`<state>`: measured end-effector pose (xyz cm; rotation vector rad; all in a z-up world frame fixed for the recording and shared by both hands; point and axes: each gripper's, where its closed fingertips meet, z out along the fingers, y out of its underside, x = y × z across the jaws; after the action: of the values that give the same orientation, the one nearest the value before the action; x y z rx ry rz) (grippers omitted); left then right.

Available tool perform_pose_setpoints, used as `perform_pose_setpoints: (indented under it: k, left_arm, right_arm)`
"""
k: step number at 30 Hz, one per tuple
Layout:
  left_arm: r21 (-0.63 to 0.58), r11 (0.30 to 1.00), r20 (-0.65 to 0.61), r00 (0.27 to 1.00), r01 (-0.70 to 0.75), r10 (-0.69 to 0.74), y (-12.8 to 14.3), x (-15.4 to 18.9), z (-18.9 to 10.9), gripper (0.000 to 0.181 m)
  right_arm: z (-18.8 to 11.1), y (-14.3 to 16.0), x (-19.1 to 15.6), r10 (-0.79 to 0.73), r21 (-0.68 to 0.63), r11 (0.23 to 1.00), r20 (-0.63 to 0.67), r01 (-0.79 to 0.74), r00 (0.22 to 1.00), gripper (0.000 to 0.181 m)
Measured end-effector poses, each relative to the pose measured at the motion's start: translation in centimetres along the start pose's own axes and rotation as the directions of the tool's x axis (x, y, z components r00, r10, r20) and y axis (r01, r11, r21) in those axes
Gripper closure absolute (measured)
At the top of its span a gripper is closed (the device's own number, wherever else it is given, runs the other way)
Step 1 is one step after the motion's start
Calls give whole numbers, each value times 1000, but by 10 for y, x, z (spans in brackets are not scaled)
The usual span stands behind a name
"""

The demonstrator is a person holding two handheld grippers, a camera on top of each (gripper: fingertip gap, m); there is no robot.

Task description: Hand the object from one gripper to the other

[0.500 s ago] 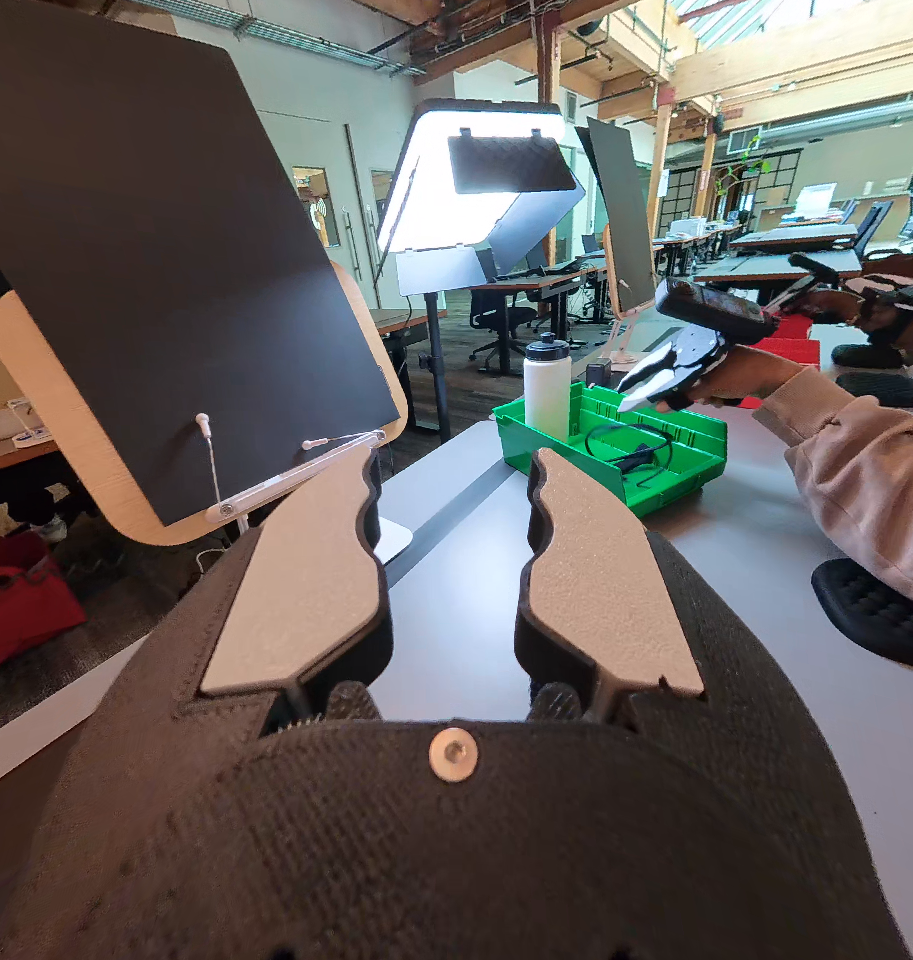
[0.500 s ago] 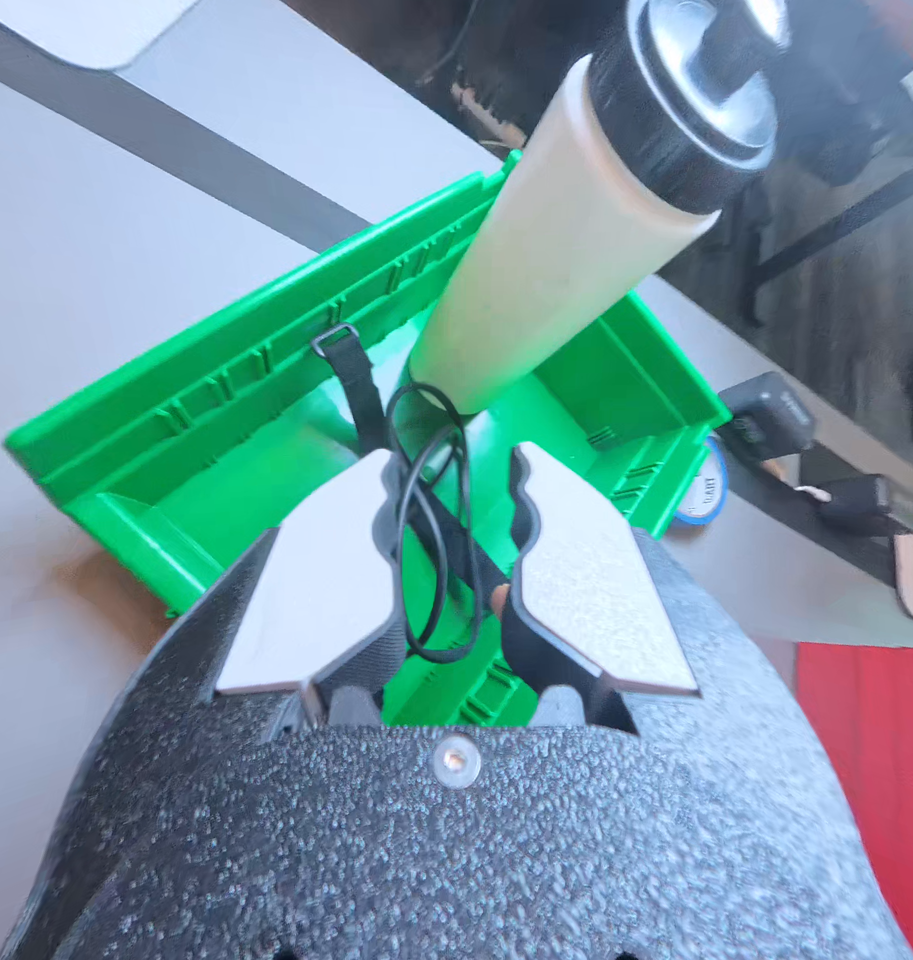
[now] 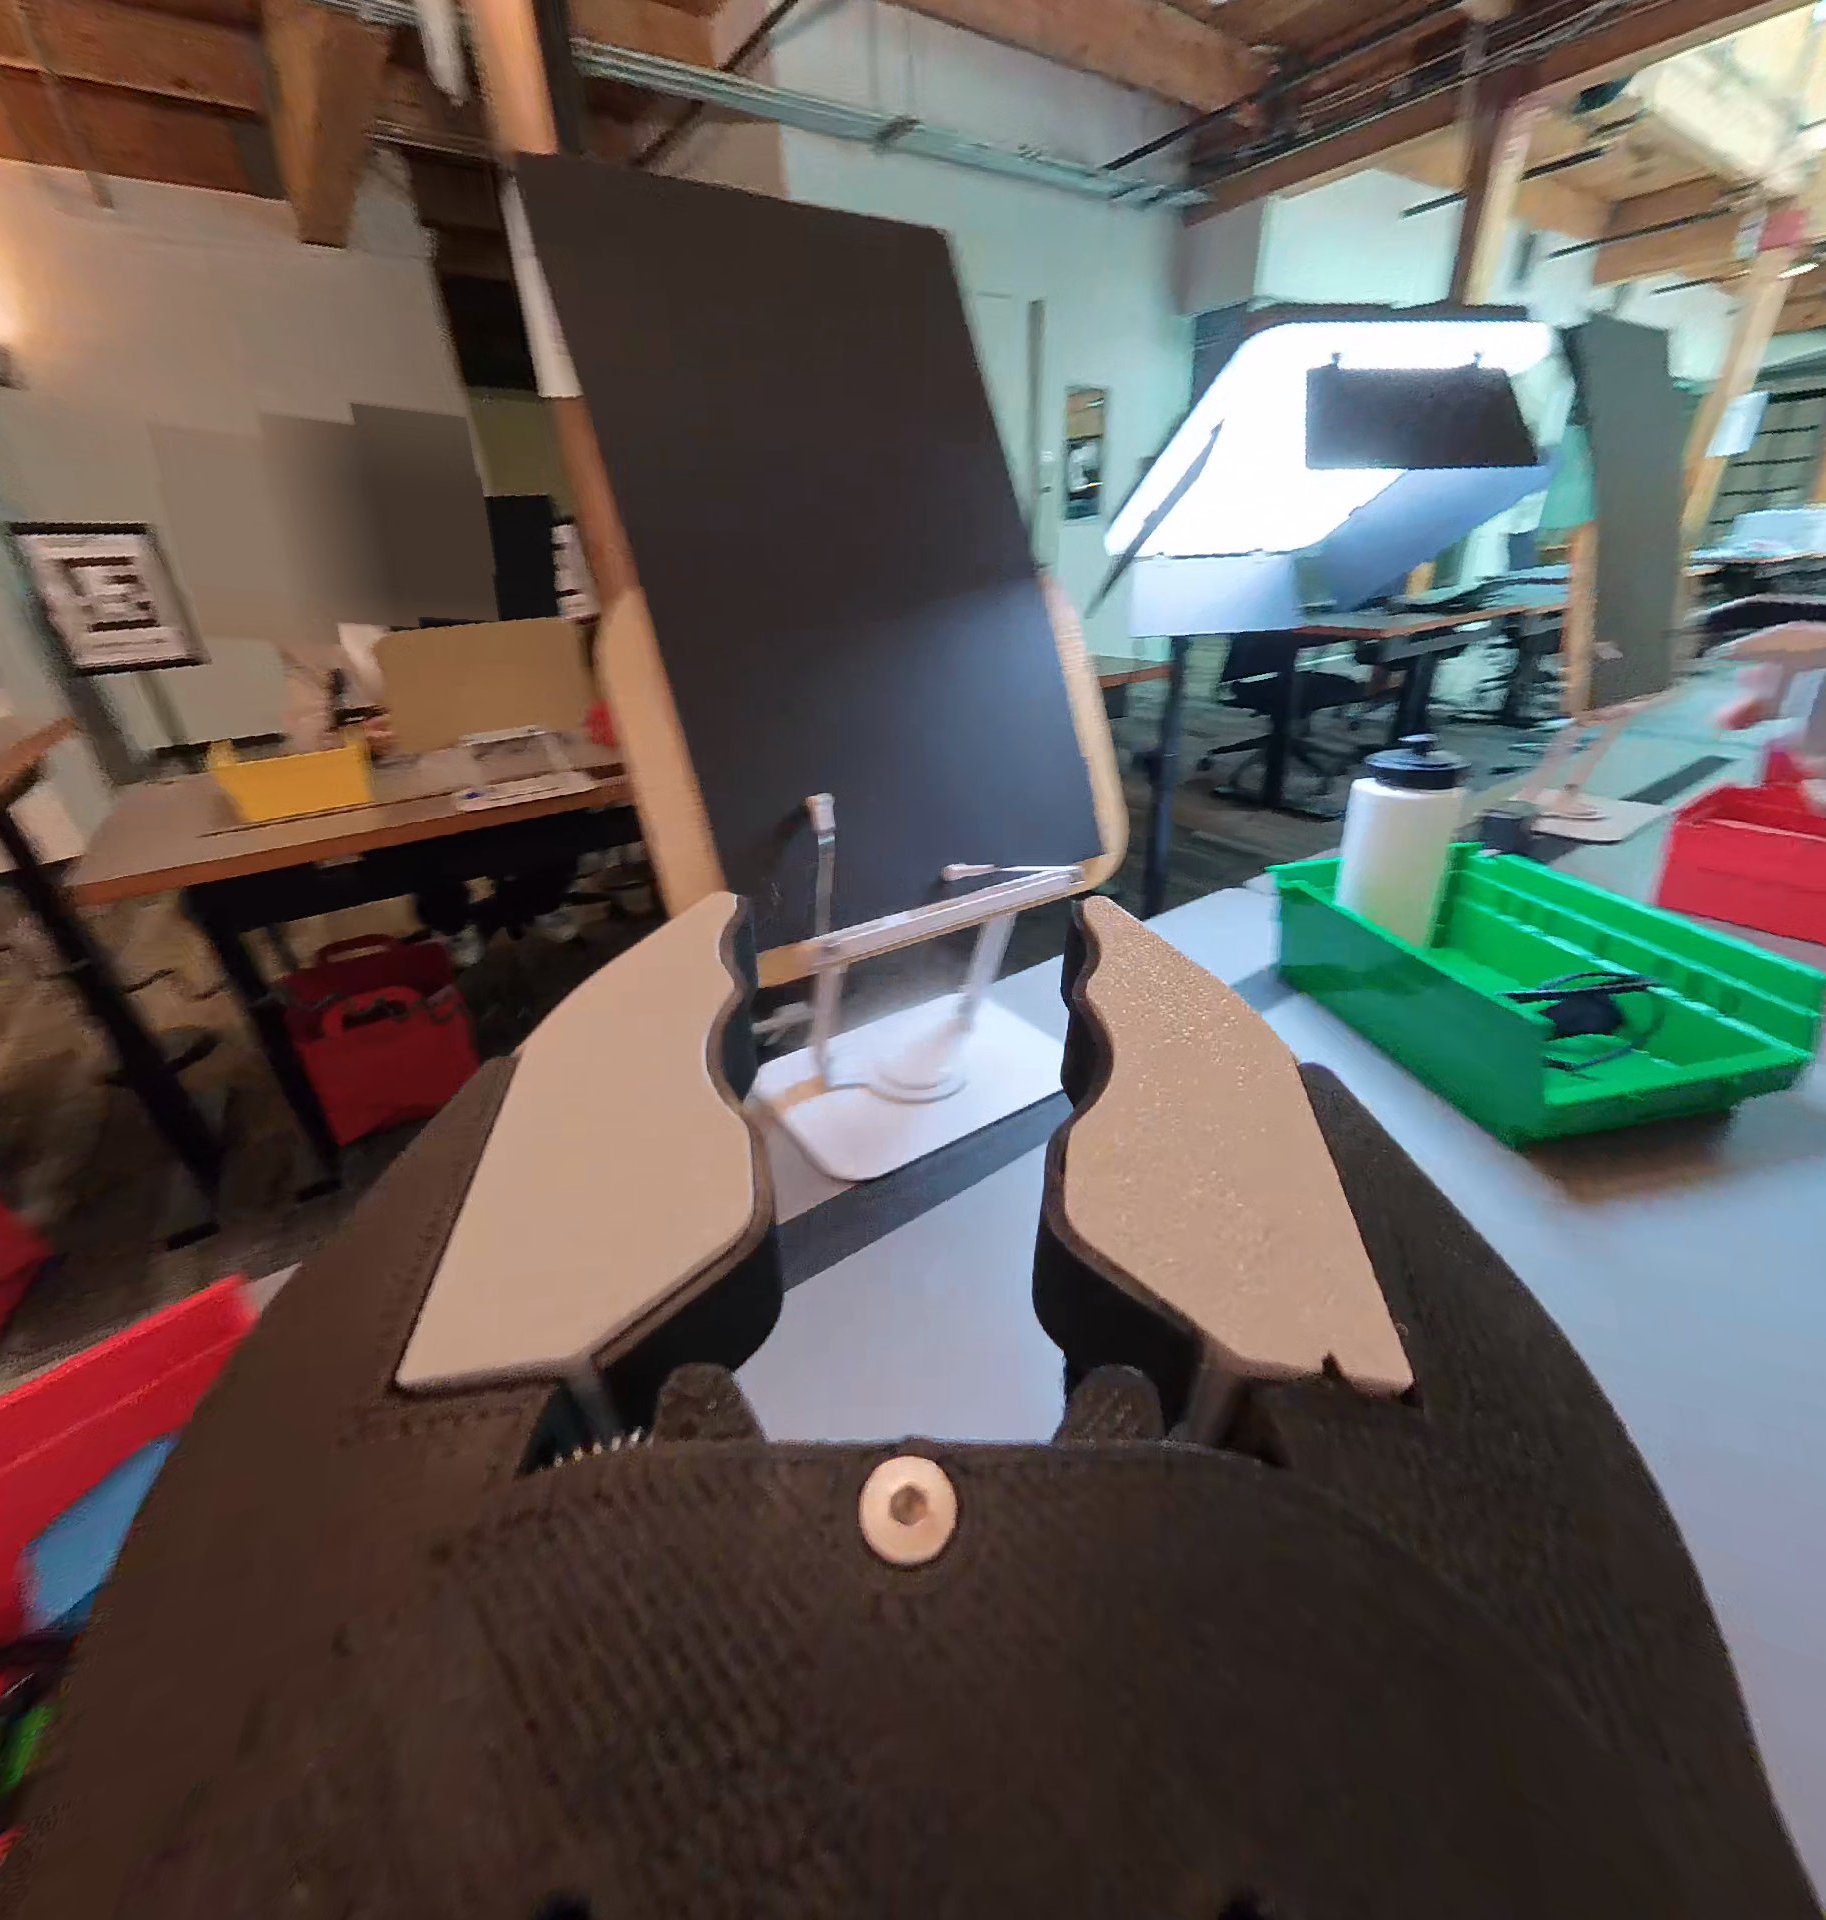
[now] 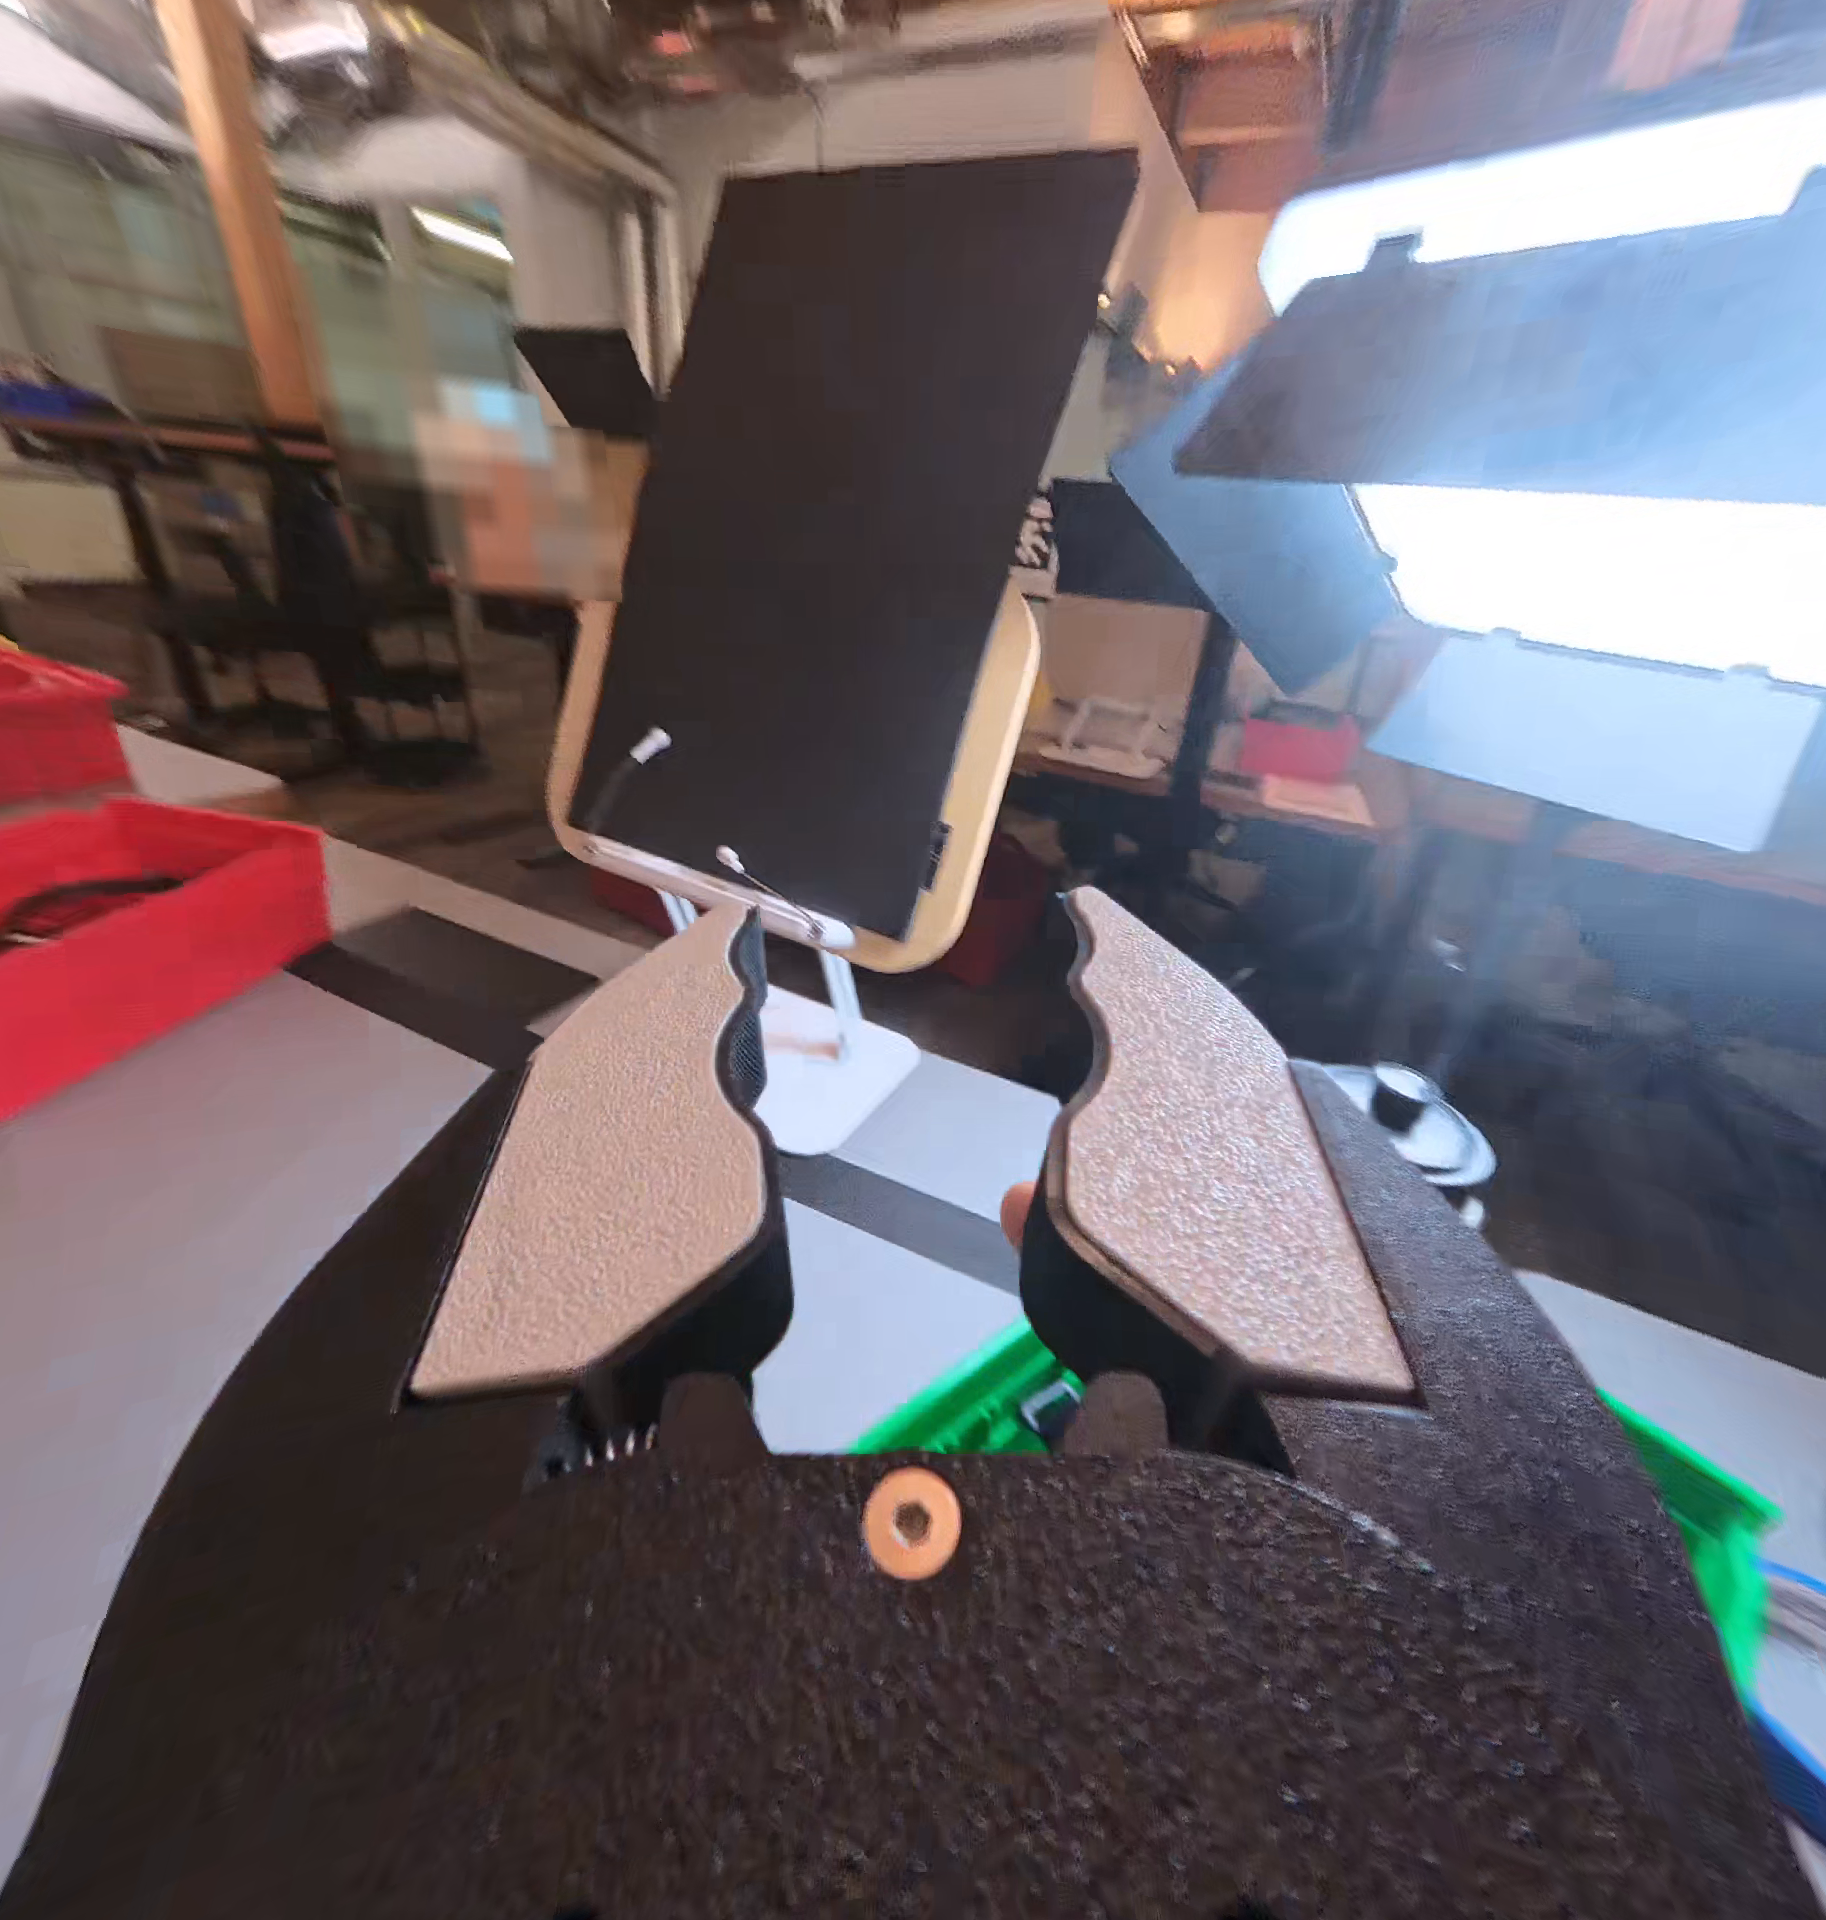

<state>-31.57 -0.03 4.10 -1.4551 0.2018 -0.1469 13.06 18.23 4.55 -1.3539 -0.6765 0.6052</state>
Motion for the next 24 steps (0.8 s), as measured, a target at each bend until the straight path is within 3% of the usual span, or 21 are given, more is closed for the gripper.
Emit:
perform_pose_setpoints:
  k: [5,13,18,24]
  left_arm:
    - [-153,988,364,927,-37,91,29,-97,-44,125]
    - [-352,924,595,798,152,95,114,-190,-94,121]
    - [-590,740,606,783,322,143,198,-209,-112,112]
    - [-748,536,543,826,392,153,250,-196,-118,113]
  right_arm:
    - [13,-8,-31,93,68,992,116,-102,989,130]
    - [47,15,-43,129,142,981,34,-132,991,140]
    - [64,36,-64,102,67,992,72,-107,992,140]
    - [71,43,-81,70,25,997,125,-74,990,140]
